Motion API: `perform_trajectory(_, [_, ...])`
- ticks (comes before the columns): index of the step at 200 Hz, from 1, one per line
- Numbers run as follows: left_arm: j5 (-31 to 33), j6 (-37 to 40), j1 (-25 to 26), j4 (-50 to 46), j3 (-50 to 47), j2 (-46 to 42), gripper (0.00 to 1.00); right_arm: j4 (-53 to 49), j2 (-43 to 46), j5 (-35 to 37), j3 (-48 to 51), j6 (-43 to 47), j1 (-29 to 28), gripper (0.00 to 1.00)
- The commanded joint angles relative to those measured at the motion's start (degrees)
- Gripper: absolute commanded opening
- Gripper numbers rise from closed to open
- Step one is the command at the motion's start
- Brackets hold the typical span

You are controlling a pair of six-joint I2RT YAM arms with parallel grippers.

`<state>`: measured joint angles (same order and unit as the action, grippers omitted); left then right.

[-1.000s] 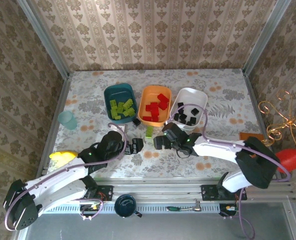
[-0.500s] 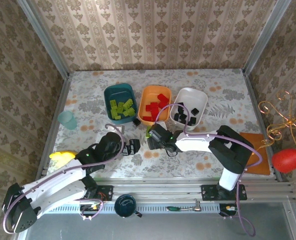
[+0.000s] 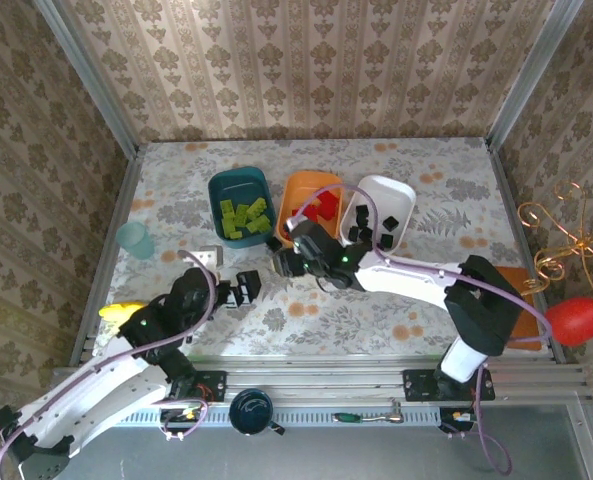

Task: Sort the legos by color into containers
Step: Place the lego in the container.

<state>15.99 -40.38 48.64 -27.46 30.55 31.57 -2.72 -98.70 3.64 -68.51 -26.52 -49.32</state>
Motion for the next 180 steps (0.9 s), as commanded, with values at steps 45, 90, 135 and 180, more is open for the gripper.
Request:
perform_trajectory(45, [0.0, -0.5, -0.5, -4.5, 0.5, -0.3, 1.00, -6.0, -26.0, -9.2, -34.1, -0.2, 6.0, 0.58])
perform_trajectory(90, [-0.7, 0.5, -0.7, -3.7, -0.6, 0.9, 1.00, -4.8, -27.5, -11.9, -39.5, -0.6, 7.7, 0.87])
perform_trajectory(135, [-3.7, 3.4, -1.4, 3.2, 0.0, 8.5, 1.00, 5.6, -9.7, -8.2, -16.4, -1.6, 8.4, 0.90])
perform_trajectory(180, [-9.3, 8.6, -1.0, 10.8, 7.3, 30.8, 0.87, 10.7, 8.7, -4.6, 7.8, -3.0, 9.3, 0.91])
